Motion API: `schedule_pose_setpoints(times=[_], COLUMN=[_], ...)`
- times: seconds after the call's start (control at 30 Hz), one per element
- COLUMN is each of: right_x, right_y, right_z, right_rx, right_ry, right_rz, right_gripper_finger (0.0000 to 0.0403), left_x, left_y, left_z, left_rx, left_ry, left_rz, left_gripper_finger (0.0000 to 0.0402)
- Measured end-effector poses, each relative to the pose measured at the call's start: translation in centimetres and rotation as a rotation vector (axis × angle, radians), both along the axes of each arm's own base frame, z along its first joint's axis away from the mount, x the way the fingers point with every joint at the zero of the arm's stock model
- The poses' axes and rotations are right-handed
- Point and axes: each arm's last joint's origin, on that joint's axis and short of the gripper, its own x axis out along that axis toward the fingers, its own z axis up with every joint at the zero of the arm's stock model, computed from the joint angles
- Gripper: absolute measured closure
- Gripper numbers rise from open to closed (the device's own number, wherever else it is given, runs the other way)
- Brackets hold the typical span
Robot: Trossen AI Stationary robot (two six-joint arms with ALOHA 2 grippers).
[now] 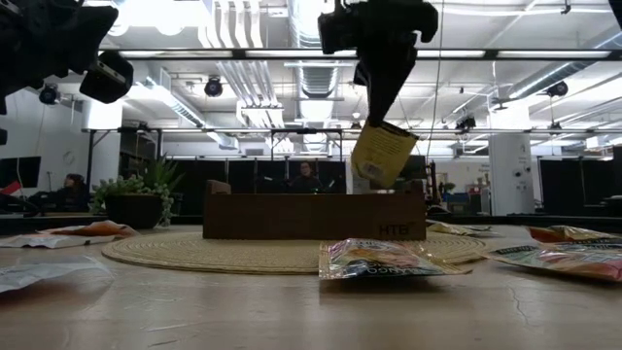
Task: Pick & Place Tea
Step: Put the yellow tea bag into the right of the wooden organizer
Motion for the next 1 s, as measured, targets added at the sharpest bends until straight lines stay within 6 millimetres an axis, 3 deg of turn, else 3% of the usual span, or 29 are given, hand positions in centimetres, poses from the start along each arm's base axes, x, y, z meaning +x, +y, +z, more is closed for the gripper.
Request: schedule_pose_setpoints(times=[0.33, 0.63, 1.0], right_x=[2.4, 4.6, 4.6], right_y=[-0.1, 0.0, -0.1], right_z=[-2.5, -2.7, -3.1], right_rx=[-0.009, -0.015, -0.021], right_ry=[0.167, 0.212, 0.240], right_rz=[0.012, 0.057, 0.158], right_gripper_finger=[0.0394, 0.0394, 0.0394], left_x=[0.0, 0.0, 0.0], left_y=[0.0, 0.0, 0.0], left_z=[0.0, 0.1, 0.1], left_rx=[0.000, 0.000, 0.000], left_ry=[0.000, 0.000, 0.000], left_rz=[0.000, 0.000, 0.000], left_gripper_finger=[0.0402, 0.0402, 0.0402])
